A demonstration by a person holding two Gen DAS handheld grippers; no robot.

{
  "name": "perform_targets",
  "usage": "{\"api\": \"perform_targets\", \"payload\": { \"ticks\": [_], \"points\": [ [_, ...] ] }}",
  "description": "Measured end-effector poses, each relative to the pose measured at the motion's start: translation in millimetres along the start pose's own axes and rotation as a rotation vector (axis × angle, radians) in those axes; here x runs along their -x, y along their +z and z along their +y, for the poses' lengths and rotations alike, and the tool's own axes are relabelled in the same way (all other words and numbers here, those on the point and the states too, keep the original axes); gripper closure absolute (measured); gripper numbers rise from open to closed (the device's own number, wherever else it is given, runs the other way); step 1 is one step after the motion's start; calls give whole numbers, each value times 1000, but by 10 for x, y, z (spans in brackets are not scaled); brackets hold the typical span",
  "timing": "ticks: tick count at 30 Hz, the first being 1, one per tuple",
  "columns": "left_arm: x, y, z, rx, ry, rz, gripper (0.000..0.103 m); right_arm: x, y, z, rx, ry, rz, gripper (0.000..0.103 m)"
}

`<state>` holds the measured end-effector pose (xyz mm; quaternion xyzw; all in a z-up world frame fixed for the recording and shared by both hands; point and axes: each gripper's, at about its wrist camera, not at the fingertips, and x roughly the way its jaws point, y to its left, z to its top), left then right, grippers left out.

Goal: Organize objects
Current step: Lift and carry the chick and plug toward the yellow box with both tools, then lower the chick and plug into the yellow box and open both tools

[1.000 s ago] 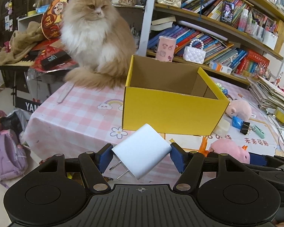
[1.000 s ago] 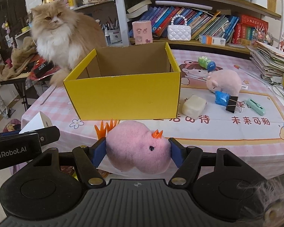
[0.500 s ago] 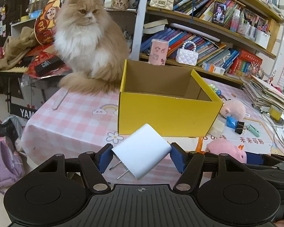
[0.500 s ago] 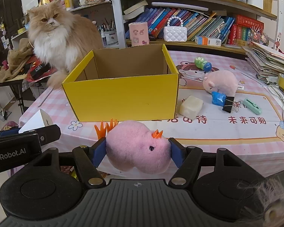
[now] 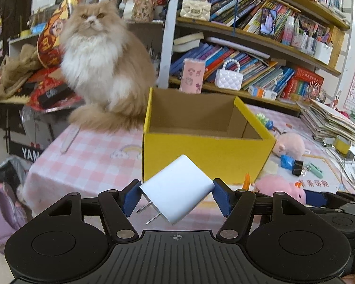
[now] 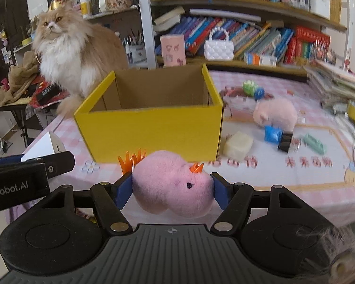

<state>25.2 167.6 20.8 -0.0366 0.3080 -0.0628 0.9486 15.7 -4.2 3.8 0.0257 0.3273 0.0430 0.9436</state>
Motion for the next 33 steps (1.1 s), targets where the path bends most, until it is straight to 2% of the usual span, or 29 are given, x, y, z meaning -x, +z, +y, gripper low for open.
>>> {"api": "perform_targets", "payload": {
  "ticks": [7, 12, 16, 25, 33],
  "points": [
    [-197, 466, -54, -24, 4, -86, 38, -119, 511, -27, 83, -13, -192, 36],
    [-518, 826, -48, -15, 10, -117, 38, -470, 881, -42, 136, -11, -230, 36],
    [-900, 995, -51, -6, 25, -84, 38, -907, 1053, -19, 193, 3, -186, 36],
    [-1669, 1096, -99, -21, 73, 45, 37, -1884, 1289, -7, 346, 80, 10, 35],
    [-2013, 1090, -151, -39, 98, 120, 37, -2213, 1408, -29, 440, 125, 105, 35]
  ]
}}
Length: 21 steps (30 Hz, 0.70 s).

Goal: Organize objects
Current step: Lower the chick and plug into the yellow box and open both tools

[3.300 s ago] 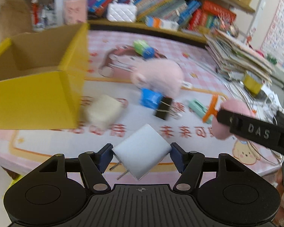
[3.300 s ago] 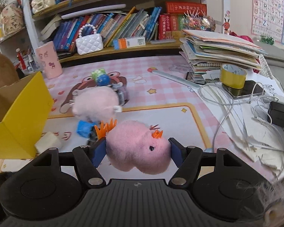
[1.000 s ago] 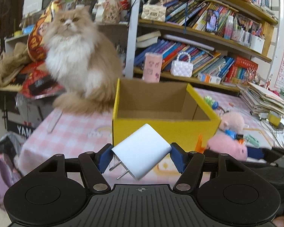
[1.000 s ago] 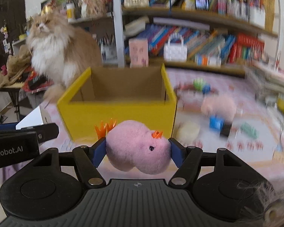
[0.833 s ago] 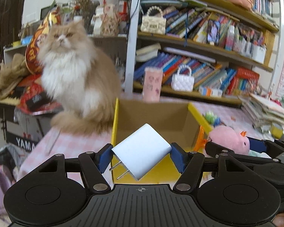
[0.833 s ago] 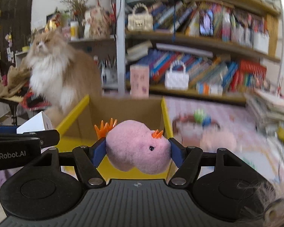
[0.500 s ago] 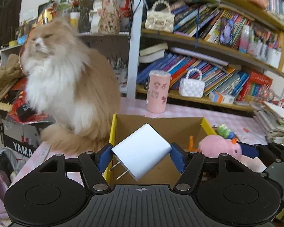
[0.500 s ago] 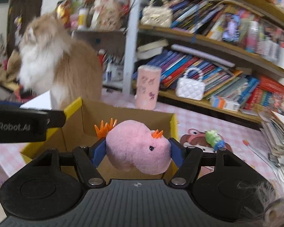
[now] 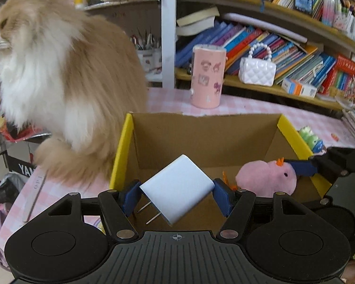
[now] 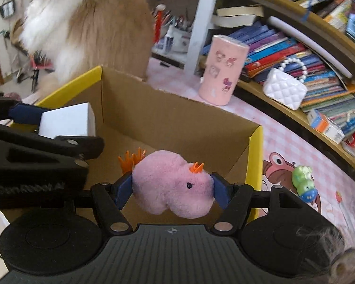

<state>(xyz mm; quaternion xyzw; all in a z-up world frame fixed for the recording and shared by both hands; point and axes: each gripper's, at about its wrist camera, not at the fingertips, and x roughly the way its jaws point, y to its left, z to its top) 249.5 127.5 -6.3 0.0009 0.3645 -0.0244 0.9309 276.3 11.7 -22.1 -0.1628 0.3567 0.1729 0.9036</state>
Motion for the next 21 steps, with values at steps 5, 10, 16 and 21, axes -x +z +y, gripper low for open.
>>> {"api": "perform_targets", "payload": {
  "ticks": [5, 10, 16, 21],
  "points": [
    [-83, 19, -35, 5, 1, 19, 37, -17, 5, 6, 17, -8, 7, 35],
    [17, 41, -31, 2, 11, -15, 31, 56, -8, -26, -16, -17, -43, 25],
    [371, 70, 30, 29, 10, -96, 30, 266, 4, -79, -71, -16, -112, 26],
    [688, 23, 117, 62, 22, -150, 26, 573, -17, -64, -110, -40, -177, 26]
  ]
}}
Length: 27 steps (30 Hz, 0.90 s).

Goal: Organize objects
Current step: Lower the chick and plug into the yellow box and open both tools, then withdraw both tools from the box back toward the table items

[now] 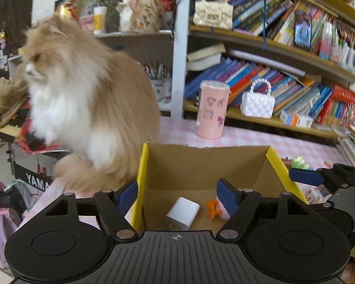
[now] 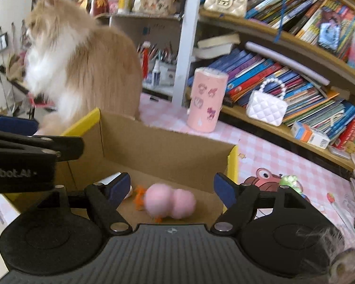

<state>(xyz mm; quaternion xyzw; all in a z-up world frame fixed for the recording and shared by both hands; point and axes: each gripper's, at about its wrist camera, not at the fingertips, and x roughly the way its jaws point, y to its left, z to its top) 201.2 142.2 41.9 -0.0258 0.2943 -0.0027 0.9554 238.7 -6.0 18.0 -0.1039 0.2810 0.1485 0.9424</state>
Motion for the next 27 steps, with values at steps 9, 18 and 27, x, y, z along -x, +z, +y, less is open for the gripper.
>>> {"api": "perform_targets", "payload": {
  "ticks": [9, 18, 27],
  "points": [
    [437, -166, 159, 24, 27, -47, 15, 553, -123, 105, -42, -72, -62, 26],
    [758, -588, 324, 43, 51, 13, 10, 919, -495, 351, -122, -127, -12, 27],
    [1011, -931, 307, 25, 39, 71, 10, 1195, -850, 578, -159, -143, 56, 28]
  ]
}}
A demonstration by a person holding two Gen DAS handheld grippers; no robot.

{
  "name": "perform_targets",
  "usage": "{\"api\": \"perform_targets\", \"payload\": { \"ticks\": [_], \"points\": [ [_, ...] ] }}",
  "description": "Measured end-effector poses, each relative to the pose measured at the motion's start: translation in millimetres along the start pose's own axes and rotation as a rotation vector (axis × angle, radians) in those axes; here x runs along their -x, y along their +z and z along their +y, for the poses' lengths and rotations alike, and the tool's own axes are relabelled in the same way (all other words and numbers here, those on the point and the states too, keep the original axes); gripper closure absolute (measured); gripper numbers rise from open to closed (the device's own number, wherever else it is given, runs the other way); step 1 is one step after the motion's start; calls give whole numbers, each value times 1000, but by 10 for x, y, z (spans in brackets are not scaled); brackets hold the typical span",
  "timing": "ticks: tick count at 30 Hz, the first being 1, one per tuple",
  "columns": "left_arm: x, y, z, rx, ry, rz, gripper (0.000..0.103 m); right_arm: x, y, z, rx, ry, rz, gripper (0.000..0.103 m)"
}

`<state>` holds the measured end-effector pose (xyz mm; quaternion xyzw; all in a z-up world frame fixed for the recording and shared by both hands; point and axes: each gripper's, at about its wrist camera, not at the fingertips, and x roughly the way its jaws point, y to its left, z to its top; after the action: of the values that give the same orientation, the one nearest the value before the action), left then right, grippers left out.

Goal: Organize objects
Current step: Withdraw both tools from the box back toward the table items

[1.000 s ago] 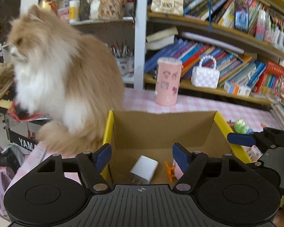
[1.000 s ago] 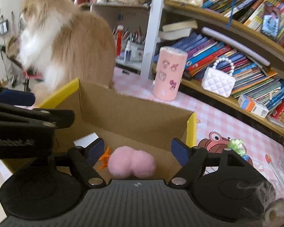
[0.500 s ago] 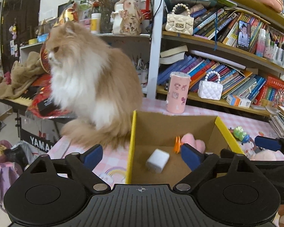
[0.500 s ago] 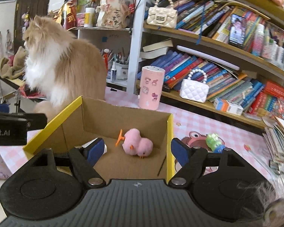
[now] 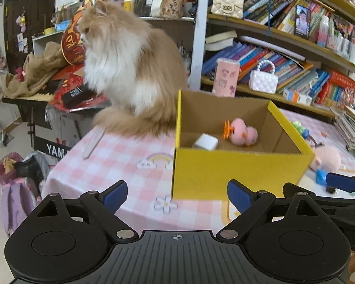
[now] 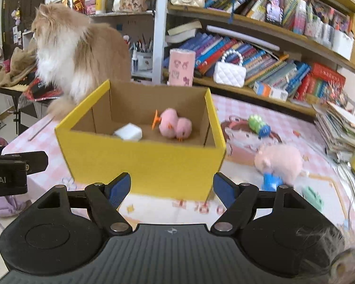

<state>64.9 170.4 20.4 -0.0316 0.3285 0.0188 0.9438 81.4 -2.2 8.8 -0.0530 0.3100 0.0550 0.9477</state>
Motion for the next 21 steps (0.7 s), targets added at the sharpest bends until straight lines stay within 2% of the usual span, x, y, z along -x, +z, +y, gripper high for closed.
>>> {"api": "perform_targets", "payload": {
  "ticks": [10, 21],
  "points": [
    [198, -269, -33, -30, -21, 30, 10, 298, -336, -16, -66, -38, 27, 27],
    [263, -464, -187, -84, -100, 80, 9, 505, -594, -148, -139, -107, 61, 26]
  ]
}}
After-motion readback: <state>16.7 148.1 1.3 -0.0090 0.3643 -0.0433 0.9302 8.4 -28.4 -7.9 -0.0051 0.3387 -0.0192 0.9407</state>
